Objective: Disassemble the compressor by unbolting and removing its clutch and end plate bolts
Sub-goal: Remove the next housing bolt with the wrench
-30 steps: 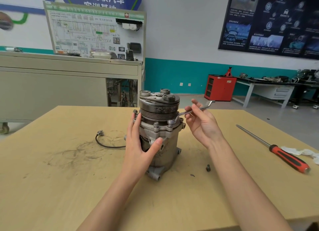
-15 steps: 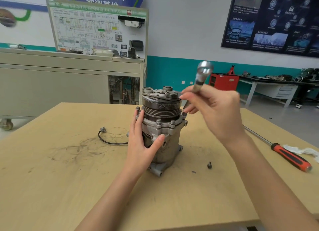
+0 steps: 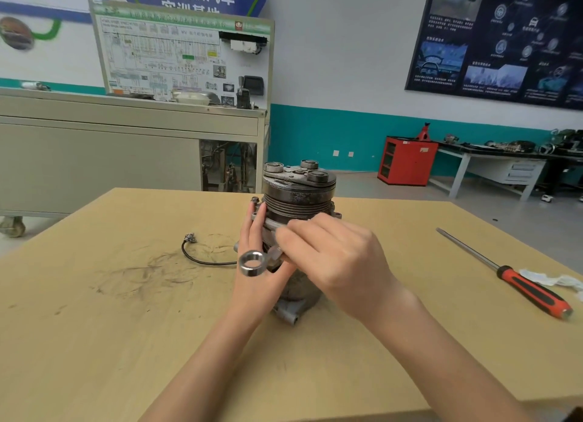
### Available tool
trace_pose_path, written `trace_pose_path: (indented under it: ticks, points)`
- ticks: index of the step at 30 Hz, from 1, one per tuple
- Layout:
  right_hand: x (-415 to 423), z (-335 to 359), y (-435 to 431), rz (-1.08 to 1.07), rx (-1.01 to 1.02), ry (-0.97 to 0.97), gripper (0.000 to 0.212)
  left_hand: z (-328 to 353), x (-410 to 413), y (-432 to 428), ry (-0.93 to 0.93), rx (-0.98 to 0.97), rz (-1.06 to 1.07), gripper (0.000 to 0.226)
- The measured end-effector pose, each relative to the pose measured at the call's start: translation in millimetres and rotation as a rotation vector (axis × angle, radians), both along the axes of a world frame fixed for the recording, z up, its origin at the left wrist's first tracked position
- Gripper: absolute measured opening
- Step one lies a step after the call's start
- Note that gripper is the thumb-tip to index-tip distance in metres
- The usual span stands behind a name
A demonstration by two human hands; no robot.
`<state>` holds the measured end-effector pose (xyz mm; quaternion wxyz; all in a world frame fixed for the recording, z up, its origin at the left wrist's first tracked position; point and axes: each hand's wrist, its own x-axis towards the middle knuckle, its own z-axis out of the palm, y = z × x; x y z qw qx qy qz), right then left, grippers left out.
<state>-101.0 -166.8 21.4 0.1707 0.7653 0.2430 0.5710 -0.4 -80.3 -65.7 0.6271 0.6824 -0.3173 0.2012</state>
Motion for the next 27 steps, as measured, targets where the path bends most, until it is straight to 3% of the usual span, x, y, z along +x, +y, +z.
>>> trace_pose_path:
  ticks: [3, 7, 14, 16, 18, 23, 27]
  points:
    - [3, -7, 9, -0.053, 0.021, 0.012, 0.013, 4, -2, -6, 0.021, -0.097, 0.052, 0.066]
    - [7, -17, 18, -0.103, 0.054, -0.005, 0.013, -2, 2, -3, -0.066, -0.005, 0.058, 0.05]
    - [10, -21, 10, 0.003, 0.218, -0.048, 0.002, -3, 5, 2, -0.016, 0.019, 0.0, 0.072]
    - [9, -27, -1, 0.139, 0.29, -0.022, 0.01, -3, 4, 3, 0.009, 0.01, -0.025, 0.083]
    - [7, -36, -15, 0.371, 0.54, 0.033, 0.028, -3, 3, 5, 0.022, 0.047, -0.021, 0.091]
    - [13, -42, -42, 1.066, 1.61, 0.202, 0.033, -1, -1, 8, 0.046, 0.085, -0.001, 0.088]
    - [38, -31, -76, 1.292, 2.026, 0.487, 0.03, 1, -2, 8, 0.056, 0.088, 0.002, 0.092]
